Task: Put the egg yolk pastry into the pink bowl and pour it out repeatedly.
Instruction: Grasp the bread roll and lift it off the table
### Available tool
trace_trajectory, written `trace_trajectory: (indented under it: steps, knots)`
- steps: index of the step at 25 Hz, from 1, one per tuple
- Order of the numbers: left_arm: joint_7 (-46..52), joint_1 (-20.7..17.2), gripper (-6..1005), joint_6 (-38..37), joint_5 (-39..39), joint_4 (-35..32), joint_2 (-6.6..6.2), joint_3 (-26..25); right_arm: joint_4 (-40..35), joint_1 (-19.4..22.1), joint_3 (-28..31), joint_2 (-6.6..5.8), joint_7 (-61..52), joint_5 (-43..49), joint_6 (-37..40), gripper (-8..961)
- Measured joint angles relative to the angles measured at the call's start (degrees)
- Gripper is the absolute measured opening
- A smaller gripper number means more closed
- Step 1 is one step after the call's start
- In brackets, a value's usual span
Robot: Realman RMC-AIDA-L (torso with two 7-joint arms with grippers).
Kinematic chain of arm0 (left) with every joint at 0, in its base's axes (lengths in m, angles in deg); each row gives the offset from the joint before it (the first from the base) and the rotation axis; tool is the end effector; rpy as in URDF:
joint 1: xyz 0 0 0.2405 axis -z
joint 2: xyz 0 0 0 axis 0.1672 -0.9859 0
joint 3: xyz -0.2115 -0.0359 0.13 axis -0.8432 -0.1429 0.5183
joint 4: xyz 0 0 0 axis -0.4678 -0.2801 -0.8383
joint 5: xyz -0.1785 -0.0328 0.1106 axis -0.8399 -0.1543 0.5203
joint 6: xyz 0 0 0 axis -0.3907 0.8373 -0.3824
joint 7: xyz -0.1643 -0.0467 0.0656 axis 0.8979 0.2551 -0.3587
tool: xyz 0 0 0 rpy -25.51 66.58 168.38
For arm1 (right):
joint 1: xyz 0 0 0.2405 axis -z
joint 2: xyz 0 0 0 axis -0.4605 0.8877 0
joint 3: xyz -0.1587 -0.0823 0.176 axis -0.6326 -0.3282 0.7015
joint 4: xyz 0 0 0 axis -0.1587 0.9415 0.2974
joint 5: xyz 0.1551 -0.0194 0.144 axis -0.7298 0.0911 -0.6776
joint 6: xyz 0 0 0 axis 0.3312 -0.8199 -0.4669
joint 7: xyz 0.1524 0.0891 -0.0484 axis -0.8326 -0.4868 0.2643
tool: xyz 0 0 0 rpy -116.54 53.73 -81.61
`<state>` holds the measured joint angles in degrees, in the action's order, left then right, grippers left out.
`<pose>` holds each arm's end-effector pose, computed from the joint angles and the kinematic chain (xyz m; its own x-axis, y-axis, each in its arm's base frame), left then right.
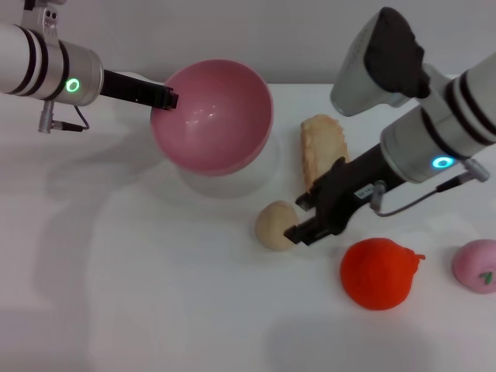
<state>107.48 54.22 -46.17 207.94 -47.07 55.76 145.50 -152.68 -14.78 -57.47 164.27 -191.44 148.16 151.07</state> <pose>-0.2035 0.4669 -0.0204 0.6490 0.7006 0.2966 0.7406 -0.4926 -0.4570 0.1408 0.3657 -0.0785 0.9149 -0.3670 0.1680 -0.3432 -0.9264 -0.1551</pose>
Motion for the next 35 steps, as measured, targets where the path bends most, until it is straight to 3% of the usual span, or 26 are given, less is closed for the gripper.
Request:
trace_trajectory:
  steps: [12, 17, 35]
  knots:
    - [-0.2, -0.5, 42, 0.7, 0.0, 0.1, 0.27, 0.0, 9.4, -1.5, -5.1, 0.19, 0.6, -1.9, -12.7, 593]
    - [-0.3, -0.7, 42, 0.8, 0.0, -0.1, 0.36, 0.0, 13.3, -3.0, -7.1, 0.19, 0.5, -2.1, -16.2, 666]
    - [-0.9, -1.0, 43, 0.7, 0.1, -0.4, 0.83, 0.0, 19.1, -4.0, -9.3, 0.53, 0.3, -5.4, -21.9, 581]
